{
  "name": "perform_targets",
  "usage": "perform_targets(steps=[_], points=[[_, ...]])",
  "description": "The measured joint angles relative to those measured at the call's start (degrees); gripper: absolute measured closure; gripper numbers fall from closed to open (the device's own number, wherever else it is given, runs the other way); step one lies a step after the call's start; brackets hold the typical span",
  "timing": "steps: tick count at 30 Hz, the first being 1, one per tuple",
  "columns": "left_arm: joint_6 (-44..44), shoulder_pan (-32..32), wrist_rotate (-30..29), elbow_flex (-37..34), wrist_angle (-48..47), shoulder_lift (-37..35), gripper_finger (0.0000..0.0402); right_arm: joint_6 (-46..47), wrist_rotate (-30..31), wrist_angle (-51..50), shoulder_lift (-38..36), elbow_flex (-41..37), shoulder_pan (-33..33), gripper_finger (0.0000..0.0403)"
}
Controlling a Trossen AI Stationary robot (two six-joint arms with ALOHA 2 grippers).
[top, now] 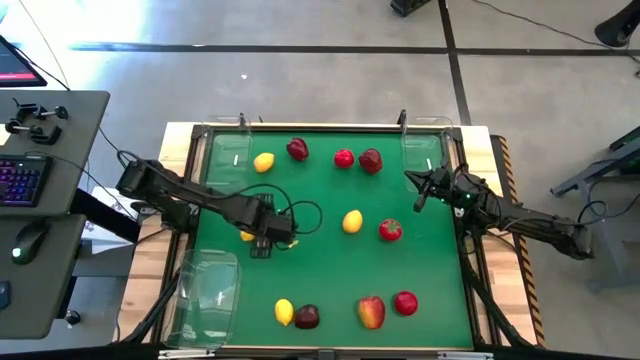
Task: Sort produce into baskets
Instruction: Put the tomato into the top left bin
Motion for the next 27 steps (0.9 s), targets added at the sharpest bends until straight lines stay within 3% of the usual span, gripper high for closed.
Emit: perform_targets(steps=[27], points=[[3.3, 2.8, 6.0, -1.7, 4.7, 0.2, 0.0096, 0.0, 0.0, 0.0, 0.0, 0.0, 0.0, 0.0402]])
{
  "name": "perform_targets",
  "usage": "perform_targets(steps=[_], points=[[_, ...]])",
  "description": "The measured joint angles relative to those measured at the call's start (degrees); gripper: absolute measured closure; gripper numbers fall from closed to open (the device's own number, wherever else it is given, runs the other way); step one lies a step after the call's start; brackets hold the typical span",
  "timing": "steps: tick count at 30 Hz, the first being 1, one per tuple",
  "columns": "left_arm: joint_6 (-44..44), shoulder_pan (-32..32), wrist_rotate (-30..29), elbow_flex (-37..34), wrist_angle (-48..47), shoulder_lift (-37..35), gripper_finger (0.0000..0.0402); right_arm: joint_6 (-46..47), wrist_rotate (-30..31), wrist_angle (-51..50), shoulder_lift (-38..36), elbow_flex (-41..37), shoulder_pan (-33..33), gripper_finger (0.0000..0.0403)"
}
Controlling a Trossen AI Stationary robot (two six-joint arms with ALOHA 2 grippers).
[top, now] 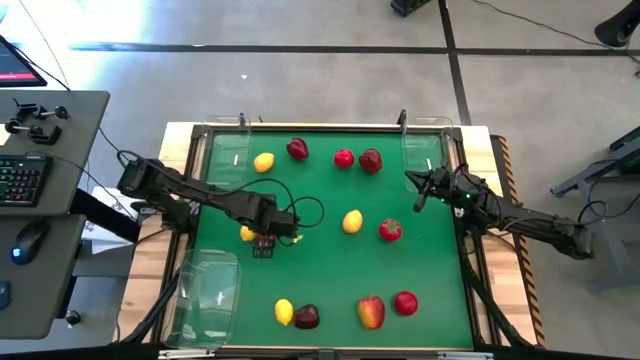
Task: Sort produce into baskets
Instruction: Put the tomato into the top left bin
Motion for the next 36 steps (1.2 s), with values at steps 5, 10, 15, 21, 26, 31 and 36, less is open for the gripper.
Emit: perform_targets(steps=[5, 10, 15, 21, 26, 31, 36], points=[[0.4, 0.0, 0.6, 0.0, -0.5, 2.5, 0.0096, 0.0, 0.0, 0.0, 0.0, 0.0, 0.0, 0.0402], [1.6, -0.1, 0.5, 0.2, -0.6, 5.3, 0.0096, 0.0, 0.0, 0.0, 0.0, 0.0, 0.0, 0.0402], [3.2, -0.1, 0.0, 0.2, -0.2, 6.0, 0.0096, 0.0, 0.0, 0.0, 0.0, 0.0, 0.0, 0.0402], [3.3, -0.1, 0.3, 0.1, 0.2, 6.1, 0.0096, 0.0, 0.0, 0.0, 0.0, 0.0, 0.0, 0.0402], [3.3, -0.1, 0.5, 0.1, 0.2, 6.1, 0.0096, 0.0, 0.0, 0.0, 0.0, 0.0, 0.0, 0.0402], [3.8, -0.1, -0.1, 0.1, -0.2, 6.0, 0.0111, 0.0, 0.0, 0.0, 0.0, 0.0, 0.0, 0.0402], [4.0, -0.1, 0.1, 1.0, -1.1, 6.1, 0.0127, 0.0, 0.0, 0.0, 0.0, 0.0, 0.0, 0.0402]])
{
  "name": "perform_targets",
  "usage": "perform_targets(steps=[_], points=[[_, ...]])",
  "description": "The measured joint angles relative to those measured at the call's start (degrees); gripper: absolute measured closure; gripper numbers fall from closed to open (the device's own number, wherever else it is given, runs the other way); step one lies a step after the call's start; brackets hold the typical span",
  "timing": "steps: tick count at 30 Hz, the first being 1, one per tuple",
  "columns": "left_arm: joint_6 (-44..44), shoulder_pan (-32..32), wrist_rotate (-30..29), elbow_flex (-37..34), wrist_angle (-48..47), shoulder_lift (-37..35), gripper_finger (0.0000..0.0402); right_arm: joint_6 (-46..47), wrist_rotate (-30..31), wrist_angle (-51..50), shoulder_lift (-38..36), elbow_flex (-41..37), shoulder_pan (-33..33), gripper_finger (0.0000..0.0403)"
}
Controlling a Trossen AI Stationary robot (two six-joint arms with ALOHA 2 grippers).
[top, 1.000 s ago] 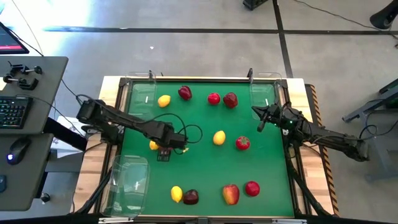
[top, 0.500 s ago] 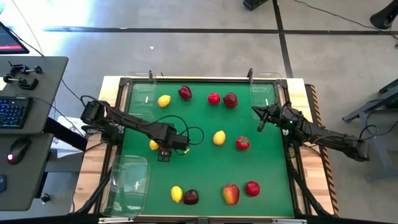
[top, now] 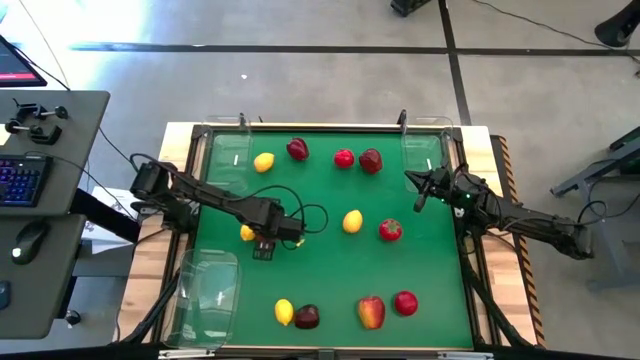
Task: Sort produce into baskets
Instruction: Put the tomato into the top left bin
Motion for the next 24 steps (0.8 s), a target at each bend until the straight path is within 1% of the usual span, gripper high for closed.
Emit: perform_targets(steps=[10, 18, 22, 24], points=[[0.4, 0.0, 0.0, 3.5, -3.8, 0.0, 0.0130, 0.0, 0.0, 0.0, 0.0, 0.0, 0.0, 0.0402], [1.3, 0.2, -0.2, 6.7, -4.5, -0.2, 0.0131, 0.0, 0.0, 0.0, 0.0, 0.0, 0.0, 0.0402], [1.3, 1.2, -0.4, 8.0, -5.1, -1.8, 0.0131, 0.0, 0.0, 0.0, 0.0, 0.0, 0.0, 0.0402], [1.3, 2.0, -1.6, 8.3, -5.3, -3.2, 0.0131, 0.0, 0.0, 0.0, 0.0, 0.0, 0.0, 0.0402]])
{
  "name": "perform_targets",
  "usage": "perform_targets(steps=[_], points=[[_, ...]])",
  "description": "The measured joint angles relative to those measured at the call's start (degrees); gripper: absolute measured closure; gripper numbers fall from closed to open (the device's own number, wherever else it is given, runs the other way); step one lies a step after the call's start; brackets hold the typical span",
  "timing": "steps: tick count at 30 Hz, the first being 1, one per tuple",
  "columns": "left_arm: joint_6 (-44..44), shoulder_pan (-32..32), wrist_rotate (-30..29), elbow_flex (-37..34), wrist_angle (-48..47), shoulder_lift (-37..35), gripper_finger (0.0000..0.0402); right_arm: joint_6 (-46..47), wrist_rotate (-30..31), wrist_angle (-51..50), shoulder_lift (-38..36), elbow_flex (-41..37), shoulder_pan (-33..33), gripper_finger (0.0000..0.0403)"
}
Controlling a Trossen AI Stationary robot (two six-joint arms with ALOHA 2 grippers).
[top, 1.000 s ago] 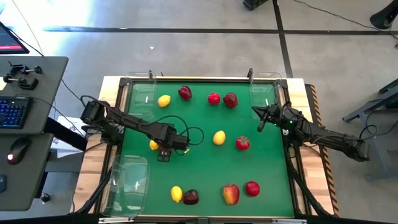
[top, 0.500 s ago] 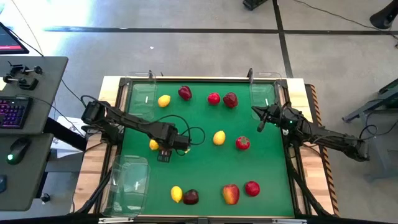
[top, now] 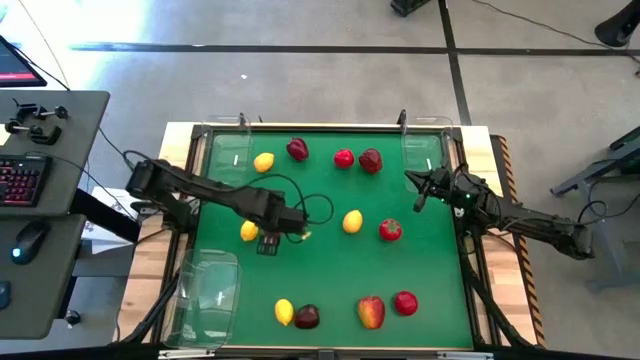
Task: Sort produce into baskets
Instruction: Put the tomato into the top left bin
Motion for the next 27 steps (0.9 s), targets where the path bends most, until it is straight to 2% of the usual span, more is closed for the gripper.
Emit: perform_targets(steps=[8, 15, 22, 27], points=[[-2.0, 5.5, -0.8, 0.1, -0.1, -8.9, 0.0131, 0.0, 0.0, 0.0, 0.0, 0.0, 0.0, 0.0402], [-6.1, 12.8, -2.0, 0.1, -2.8, -16.3, 0.0131, 0.0, 0.0, 0.0, 0.0, 0.0, 0.0, 0.0402], [-8.6, 23.3, -4.9, 0.1, -10.1, -22.0, 0.0131, 0.0, 0.0, 0.0, 0.0, 0.0, 0.0, 0.0402], [-8.4, 34.3, -7.1, 0.1, -14.2, -23.3, 0.0131, 0.0, 0.0, 0.0, 0.0, 0.0, 0.0, 0.0402]])
